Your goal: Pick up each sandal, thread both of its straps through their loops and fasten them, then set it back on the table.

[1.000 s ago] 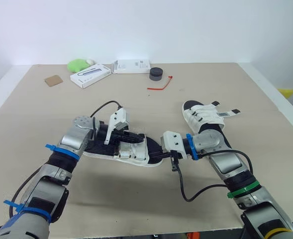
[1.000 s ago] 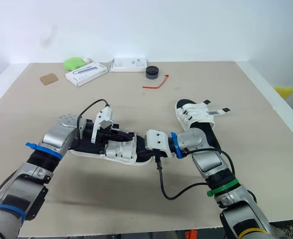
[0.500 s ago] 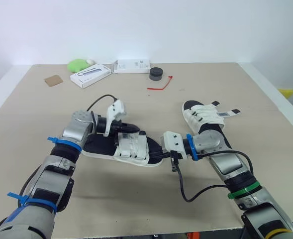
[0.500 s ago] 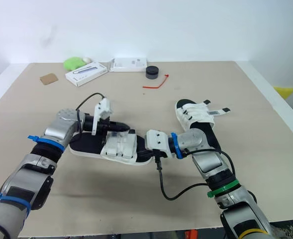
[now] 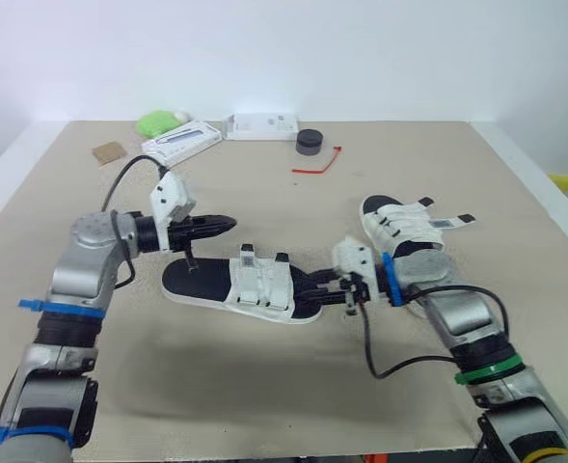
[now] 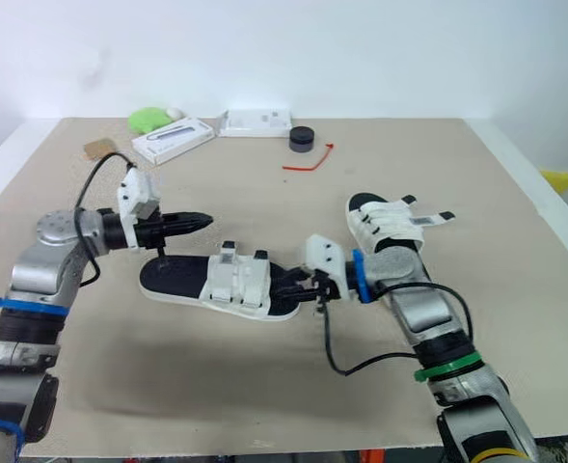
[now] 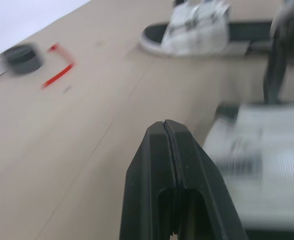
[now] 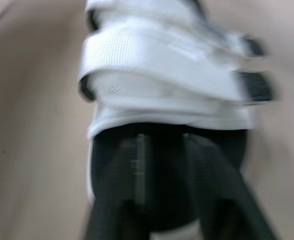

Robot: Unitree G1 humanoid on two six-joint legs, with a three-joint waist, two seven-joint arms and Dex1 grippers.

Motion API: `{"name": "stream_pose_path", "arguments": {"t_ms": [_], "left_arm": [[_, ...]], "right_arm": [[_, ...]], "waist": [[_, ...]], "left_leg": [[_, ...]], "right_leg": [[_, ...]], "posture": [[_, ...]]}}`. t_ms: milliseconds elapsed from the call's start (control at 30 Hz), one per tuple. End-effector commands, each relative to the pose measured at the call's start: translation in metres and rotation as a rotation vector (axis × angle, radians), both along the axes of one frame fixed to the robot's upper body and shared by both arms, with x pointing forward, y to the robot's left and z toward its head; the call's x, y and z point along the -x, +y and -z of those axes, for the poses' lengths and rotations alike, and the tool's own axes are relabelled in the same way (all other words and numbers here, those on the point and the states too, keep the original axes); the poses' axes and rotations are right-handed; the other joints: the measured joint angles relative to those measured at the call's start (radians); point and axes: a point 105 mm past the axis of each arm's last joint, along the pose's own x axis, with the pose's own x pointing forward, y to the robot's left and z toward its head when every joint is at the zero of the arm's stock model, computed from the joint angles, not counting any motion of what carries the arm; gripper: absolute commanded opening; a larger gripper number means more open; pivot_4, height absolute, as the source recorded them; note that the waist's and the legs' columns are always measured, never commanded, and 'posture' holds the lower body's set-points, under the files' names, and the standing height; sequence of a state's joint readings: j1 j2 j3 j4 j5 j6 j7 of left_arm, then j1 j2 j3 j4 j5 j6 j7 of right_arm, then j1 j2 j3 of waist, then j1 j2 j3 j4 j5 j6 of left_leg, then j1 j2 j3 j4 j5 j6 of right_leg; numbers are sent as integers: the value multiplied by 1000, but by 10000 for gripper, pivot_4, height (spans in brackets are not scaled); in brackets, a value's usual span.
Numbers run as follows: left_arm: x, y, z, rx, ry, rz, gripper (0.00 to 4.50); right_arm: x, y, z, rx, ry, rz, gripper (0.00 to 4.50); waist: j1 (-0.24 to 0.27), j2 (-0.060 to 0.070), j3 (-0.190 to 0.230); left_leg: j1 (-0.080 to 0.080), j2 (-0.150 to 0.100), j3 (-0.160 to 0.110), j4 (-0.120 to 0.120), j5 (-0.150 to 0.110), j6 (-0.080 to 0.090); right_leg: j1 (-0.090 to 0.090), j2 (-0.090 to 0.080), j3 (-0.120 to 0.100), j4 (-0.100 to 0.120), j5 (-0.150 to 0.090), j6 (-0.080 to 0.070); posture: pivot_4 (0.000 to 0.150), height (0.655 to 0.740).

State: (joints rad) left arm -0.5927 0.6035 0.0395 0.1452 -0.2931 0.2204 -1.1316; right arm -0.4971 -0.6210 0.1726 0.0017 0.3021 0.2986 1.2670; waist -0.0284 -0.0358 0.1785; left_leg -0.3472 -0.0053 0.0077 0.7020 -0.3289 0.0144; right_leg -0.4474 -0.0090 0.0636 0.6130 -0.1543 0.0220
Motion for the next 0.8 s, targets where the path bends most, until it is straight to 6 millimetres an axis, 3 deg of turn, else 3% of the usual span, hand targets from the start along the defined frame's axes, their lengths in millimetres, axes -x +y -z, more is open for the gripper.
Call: {"name": "stream_pose_path", "arguments": {"t_ms": [33, 67, 133, 167, 233, 333, 367, 400, 500, 800], "left_arm": [[5, 17, -8, -39, -98, -48, 0], [7, 19, -3, -68, -105, -44, 3871], [11, 18, 9, -135, -110, -3, 5178], [14, 16, 16, -170, -107, 32, 10687], [20, 11, 26, -244, -122, 102, 15412], [25, 4, 33, -320, -155, 199, 26407], [26, 2, 35, -340, -158, 228, 32068], [28, -1, 35, -348, -150, 251, 33522], [27, -4, 36, -367, -153, 288, 44899], [13, -41, 37, -338, -224, 348, 44899]], "right_arm": [[15, -22, -31, -126, 11, -20, 28708], [18, -27, -35, -153, 26, -18, 35304], [19, -32, -46, -222, 30, -11, 38194], [19, -33, -52, -254, 19, -17, 44011], [20, -35, -58, -277, 8, -21, 45000], [20, -38, -59, -263, -6, -19, 45000], [20, -39, -59, -255, -7, -19, 45000], [19, -40, -58, -247, -7, -16, 45000], [18, -43, -57, -234, -13, -6, 45000], [12, -52, -55, -217, -54, 38, 45000]], "waist": [[7, 0, 0], [7, 0, 0], [8, 0, 0], [8, 0, 0], [8, 0, 0], [8, 0, 0], [8, 0, 0], [8, 0, 0], [8, 0, 0], [8, 0, 0]], "left_leg": [[0, 0, -1, 0, 0, 0], [-2, -1, -1, 0, -1, 0], [-4, -1, -2, 0, -1, 0], [-6, -2, -3, 0, -1, -1], [-7, -2, -3, 0, -1, -1], [-7, -3, -3, 0, 0, -1], [-7, -3, -3, 0, 0, -1], [-7, -3, -3, 0, 0, -1], [-7, -3, -3, 1, -1, 0], [-8, -4, -3, 3, -1, 0]], "right_leg": [[0, -1, -1, 0, 0, 0], [-1, -3, -5, -1, 0, 0], [-2, -5, -6, -1, 0, 0], [-4, -6, -7, -1, 0, 0], [-5, -6, -7, 0, 0, 0], [-4, -5, -8, 0, 0, -1], [-4, -5, -8, 0, 0, -1], [-4, -5, -8, 0, 0, -1], [-4, -5, -8, 0, 0, 0], [-4, -6, -8, 1, 0, 0]], "posture": [[1500, 7400], [1500, 7400], [1500, 7400], [1500, 7400], [1500, 7400], [1500, 7400], [1500, 7400], [1500, 7400], [1500, 7400], [1500, 7400]]}}
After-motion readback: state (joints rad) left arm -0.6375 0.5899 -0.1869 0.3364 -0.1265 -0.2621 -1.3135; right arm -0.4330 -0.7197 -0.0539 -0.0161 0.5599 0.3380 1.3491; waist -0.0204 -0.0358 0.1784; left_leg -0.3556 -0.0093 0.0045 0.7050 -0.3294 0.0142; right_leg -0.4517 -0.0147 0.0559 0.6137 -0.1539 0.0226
